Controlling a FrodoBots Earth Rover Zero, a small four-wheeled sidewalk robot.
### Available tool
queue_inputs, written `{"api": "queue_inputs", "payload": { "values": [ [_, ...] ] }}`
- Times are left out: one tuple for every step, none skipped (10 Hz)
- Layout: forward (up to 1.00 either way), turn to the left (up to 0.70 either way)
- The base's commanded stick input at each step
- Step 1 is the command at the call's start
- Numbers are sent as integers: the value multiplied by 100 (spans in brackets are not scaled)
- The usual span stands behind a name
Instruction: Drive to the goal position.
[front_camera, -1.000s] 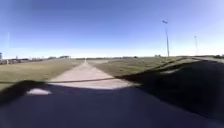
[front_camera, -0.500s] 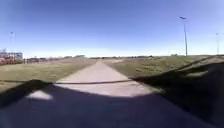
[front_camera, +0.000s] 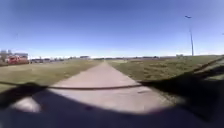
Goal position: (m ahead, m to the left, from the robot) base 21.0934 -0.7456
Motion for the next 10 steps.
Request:
{"api": "queue_inputs", "payload": {
  "values": [
    [100,0],
    [100,0],
    [100,0],
    [100,0],
    [100,0],
    [100,0],
    [100,0],
    [100,0],
    [100,0],
    [100,0]
  ]
}}
